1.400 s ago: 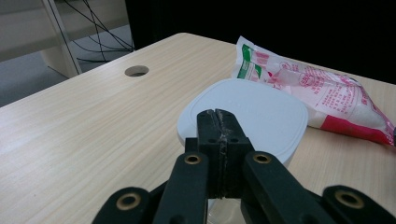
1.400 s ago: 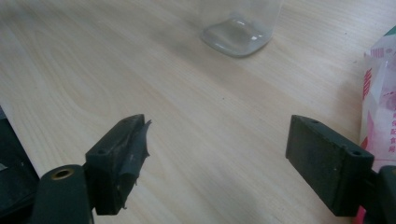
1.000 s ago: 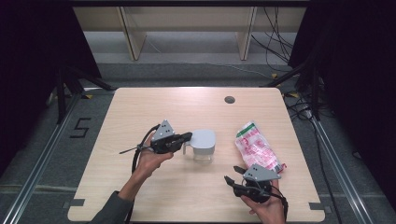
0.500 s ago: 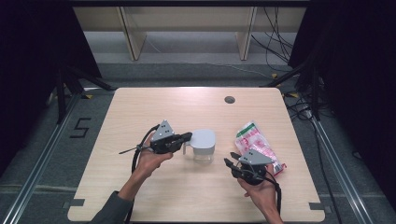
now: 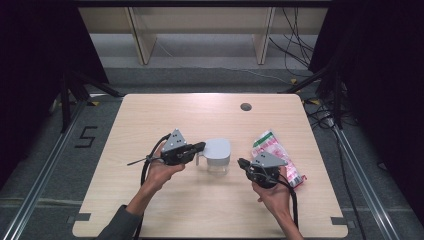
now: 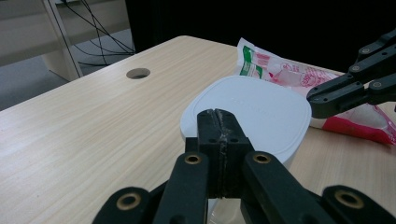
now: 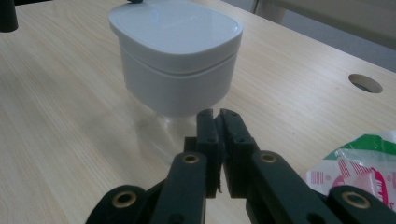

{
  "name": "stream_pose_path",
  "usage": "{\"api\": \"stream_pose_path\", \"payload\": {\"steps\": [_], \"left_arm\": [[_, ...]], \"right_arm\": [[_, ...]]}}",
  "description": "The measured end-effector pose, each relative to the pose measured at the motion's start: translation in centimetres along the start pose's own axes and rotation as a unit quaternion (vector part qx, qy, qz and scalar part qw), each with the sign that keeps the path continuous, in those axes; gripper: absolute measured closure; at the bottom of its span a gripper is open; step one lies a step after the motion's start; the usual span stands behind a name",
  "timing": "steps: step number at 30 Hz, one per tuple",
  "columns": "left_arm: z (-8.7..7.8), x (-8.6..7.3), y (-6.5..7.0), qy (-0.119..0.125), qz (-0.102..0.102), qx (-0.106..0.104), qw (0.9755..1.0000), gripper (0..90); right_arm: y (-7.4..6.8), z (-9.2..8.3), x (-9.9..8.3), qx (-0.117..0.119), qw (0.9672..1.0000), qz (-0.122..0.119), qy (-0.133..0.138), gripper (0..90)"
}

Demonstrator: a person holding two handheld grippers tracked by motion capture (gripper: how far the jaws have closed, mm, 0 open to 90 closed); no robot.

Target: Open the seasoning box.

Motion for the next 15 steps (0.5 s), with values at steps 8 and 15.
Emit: {"api": "stream_pose_path", "payload": {"steps": [8, 15], "left_arm": [[0.0, 0.0, 0.1, 0.004, -0.007, -0.001, 1.0000, 89.1], [-0.1, 0.0, 0.0, 0.002, 0.001, 0.006, 1.0000, 89.1]], "right_arm": [[0.4, 0.4, 0.8, 0.006, 1.0000, 0.000, 0.007, 90.0], [0.5, 0.3, 1.6, 0.010, 0.9999, 0.004, 0.004, 90.0]]}}
Point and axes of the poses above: each handheld gripper's, and its own axes: z roughly forward along the jaws, x roughly out of its top, y roughly to its right, the point moved 4 cm from there along z, roughly forward along the jaws, and after that the axes turned 15 degrees about -y, right-handed, at the moved point
